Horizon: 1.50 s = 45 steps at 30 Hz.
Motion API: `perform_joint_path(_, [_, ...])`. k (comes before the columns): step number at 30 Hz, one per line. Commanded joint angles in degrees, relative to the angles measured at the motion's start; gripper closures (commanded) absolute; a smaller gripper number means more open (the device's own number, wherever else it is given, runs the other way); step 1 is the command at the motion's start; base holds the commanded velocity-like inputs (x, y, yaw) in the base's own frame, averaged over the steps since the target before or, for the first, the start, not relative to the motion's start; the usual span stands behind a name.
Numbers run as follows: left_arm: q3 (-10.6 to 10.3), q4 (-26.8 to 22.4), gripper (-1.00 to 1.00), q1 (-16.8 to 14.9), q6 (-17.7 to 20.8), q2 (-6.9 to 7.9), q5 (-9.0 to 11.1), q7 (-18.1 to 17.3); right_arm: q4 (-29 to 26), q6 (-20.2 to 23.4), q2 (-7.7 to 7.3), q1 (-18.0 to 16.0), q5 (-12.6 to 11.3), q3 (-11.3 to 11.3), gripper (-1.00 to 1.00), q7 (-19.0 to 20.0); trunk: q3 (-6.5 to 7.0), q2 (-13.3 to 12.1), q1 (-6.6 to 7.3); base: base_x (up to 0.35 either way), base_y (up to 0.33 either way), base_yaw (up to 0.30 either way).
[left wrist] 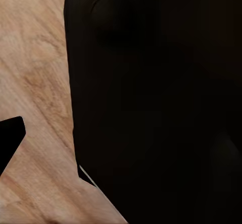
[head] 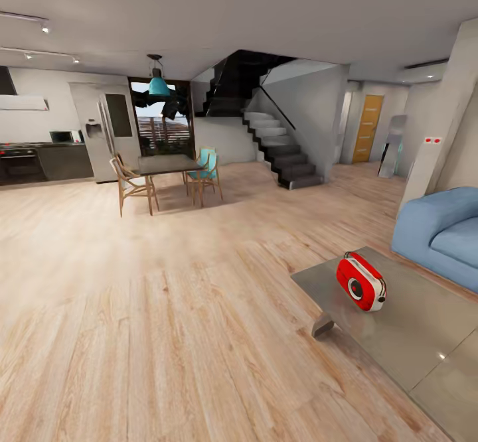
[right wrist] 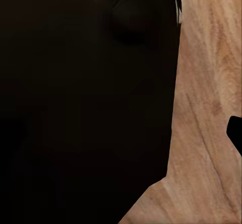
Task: Turn on the radio receiver that's on the table in the living room.
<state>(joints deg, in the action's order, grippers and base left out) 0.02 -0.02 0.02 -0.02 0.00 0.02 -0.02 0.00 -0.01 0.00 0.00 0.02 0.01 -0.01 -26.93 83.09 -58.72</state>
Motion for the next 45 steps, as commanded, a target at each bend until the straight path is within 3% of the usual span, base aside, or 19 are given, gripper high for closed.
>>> perform_joint_path(1, [0.3,-0.3,-1.0,0.1,-0.2,0.06,0.2,-0.2,0.0,-0.1,-0.04,-0.1,0.2,0.2,-1.0,-0.1,0.01,0.0,-0.01,0.0,0.0,0.0])
perform_joint_path(24, [0.3,-2.1,-1.0,0.1,-0.1,0.17,0.2,-0.2,0.0,-0.7,0.18,-0.1,0.1,-0.1,-1.0,-0.3,0.01,0.0,-0.01,0.0,0.0,-0.003])
perform_joint_path(45, [0.2,-2.1,-1.0,0.1,-0.1,0.08,0.2,-0.2,0.0,-0.7,0.27,-0.1,-0.3,-0.4,-1.0,-0.7,0.01,0.0,-0.01,0.0,0.0,-0.256])
